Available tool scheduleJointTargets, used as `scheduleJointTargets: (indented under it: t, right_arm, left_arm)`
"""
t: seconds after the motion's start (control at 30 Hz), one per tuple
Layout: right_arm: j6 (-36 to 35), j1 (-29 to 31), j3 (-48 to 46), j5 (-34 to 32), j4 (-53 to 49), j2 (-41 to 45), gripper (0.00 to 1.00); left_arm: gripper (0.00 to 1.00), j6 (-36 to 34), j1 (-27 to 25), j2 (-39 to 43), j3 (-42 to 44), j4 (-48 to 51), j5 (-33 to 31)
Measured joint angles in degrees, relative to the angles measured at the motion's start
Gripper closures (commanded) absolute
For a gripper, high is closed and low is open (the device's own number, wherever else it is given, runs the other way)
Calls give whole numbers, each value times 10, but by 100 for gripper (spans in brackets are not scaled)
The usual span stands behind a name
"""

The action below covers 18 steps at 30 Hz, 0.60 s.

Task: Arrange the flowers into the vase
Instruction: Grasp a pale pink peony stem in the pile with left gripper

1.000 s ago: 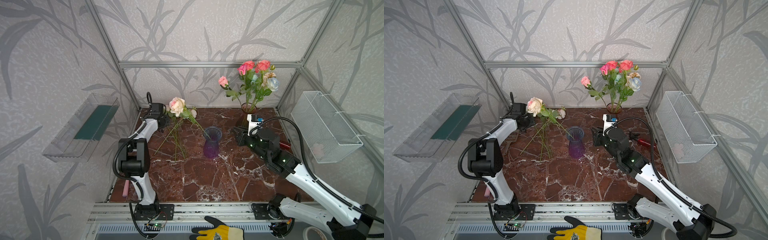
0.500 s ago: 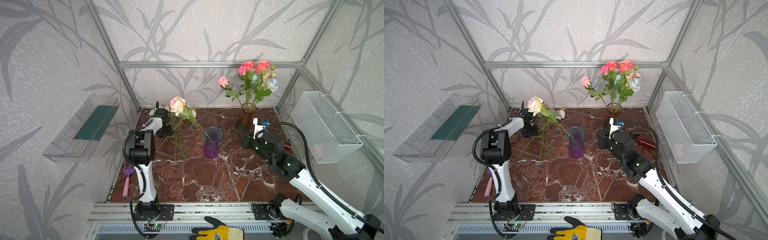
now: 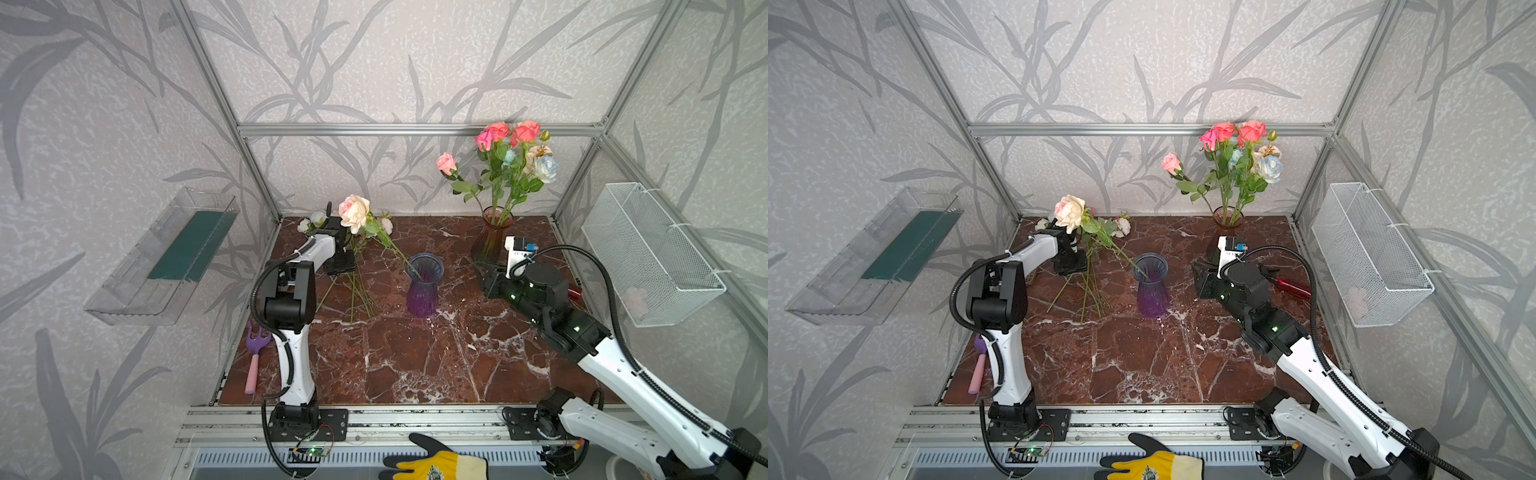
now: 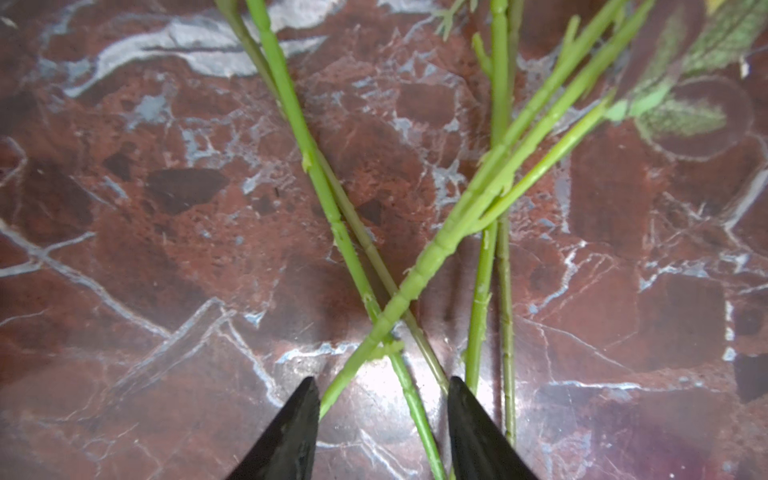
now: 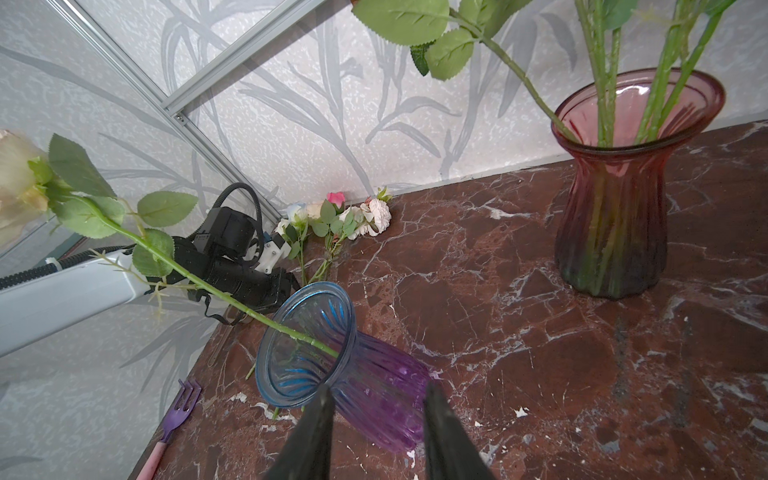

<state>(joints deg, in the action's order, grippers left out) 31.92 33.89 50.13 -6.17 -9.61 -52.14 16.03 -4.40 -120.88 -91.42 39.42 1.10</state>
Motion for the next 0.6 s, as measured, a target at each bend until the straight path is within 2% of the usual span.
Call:
scheduleJointTargets:
  t: [0.17, 0.37, 0.6]
  right_arm:
    - [0, 0, 0, 3, -3, 0, 63]
    - [0, 0, 0, 7, -12, 0, 63]
    - [0, 0, 0, 7, -14, 0, 62]
  left_arm:
    - [57, -10, -1, 0, 0, 6, -27]
    - [72, -21, 0, 0, 0, 12, -52]
    - [72, -32, 0, -4, 0, 12, -55]
